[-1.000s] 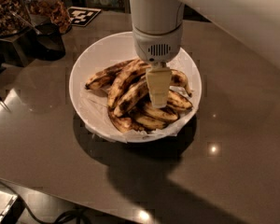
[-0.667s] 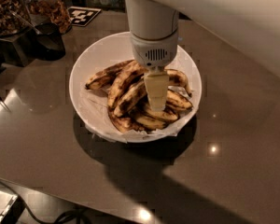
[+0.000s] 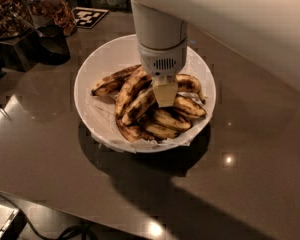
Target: Pick banana from white bowl
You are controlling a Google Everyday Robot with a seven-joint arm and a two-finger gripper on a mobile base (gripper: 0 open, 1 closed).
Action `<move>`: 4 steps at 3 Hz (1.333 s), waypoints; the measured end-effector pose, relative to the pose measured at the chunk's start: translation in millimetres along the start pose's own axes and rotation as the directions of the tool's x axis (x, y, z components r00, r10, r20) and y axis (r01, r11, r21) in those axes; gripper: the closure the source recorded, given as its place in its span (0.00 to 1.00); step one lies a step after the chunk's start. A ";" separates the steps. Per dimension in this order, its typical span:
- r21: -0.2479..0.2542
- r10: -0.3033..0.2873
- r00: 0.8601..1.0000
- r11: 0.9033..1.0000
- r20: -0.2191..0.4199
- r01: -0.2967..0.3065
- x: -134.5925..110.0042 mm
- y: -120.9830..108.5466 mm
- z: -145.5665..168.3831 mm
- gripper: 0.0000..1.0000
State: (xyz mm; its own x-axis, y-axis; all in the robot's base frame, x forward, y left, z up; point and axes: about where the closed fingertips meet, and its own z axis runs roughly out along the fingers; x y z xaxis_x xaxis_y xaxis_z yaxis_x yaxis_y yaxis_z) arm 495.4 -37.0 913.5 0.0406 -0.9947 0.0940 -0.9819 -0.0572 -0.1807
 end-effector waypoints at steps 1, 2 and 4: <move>0.000 0.000 1.000 1.000 0.000 0.000 0.0 0.0 0.0 0.96; 0.031 -0.002 1.000 1.000 0.014 0.001 -1.2 0.3 -6.1 1.00; 0.086 -0.028 0.998 0.996 0.047 0.023 1.8 24.3 -42.8 1.00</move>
Offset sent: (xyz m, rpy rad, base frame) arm -0.0113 -0.0034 0.0105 0.0024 -0.0291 0.0094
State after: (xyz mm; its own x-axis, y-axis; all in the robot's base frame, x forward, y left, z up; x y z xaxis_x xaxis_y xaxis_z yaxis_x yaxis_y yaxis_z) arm 463.7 -36.5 951.2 0.0764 -0.9957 0.0524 -0.9610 -0.0875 -0.2624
